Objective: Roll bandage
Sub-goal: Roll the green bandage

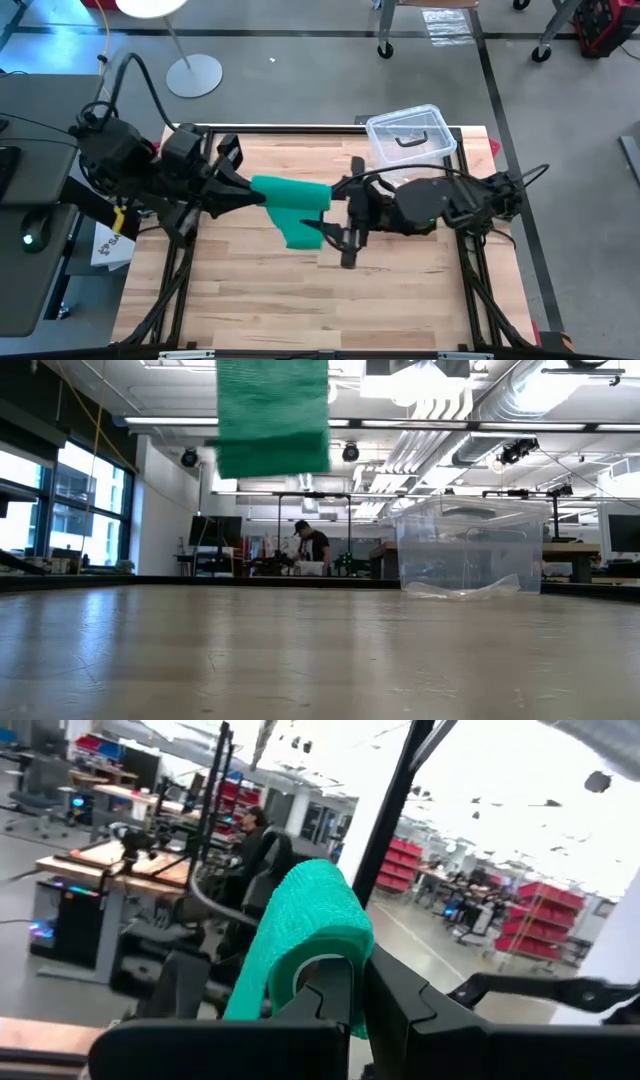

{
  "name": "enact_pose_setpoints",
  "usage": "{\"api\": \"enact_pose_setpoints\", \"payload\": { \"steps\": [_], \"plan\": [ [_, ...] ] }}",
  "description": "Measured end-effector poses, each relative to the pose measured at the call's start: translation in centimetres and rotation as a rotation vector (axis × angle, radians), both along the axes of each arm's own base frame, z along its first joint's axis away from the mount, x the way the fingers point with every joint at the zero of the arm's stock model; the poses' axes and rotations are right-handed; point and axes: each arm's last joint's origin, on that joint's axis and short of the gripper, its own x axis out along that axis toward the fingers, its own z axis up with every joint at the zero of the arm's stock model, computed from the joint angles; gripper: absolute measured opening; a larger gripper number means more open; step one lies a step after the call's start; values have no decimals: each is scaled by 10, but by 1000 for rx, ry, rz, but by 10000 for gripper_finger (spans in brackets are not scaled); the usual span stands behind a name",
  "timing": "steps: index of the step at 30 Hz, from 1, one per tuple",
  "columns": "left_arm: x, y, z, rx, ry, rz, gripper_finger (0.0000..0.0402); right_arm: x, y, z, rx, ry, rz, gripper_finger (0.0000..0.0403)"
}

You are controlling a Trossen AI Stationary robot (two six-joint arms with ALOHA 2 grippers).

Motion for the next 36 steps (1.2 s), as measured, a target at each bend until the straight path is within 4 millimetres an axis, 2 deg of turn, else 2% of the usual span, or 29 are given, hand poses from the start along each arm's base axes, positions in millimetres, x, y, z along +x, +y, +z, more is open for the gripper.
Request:
{"api": "enact_pose_setpoints", "payload": {
  "steps": [4,8,9,14,21,28,32,36],
  "plan": [
    [0,-1,0,-10,2,-12,7,9,-3,2,10,-56,6,141],
    [0,-1,0,-7,1,-31,7,10,-6,6,6,-90,40,34],
    [0,-1,0,-10,-3,-37,7,10,-6,5,-14,-87,35,18],
    [0,-2,2,-21,-20,-68,7,9,-10,5,-61,-73,-88,7],
    [0,-2,-1,-65,25,-77,7,1,-12,9,-218,-40,-240,1],
    [1,-3,-9,-118,116,-85,7,-33,-3,36,-429,-50,-388,1],
    [2,-2,-18,-146,222,-77,7,-58,2,60,-528,-122,-411,0],
    [2,1,-26,-179,303,-55,7,-73,8,74,-613,-176,-419,0]
  ]
}}
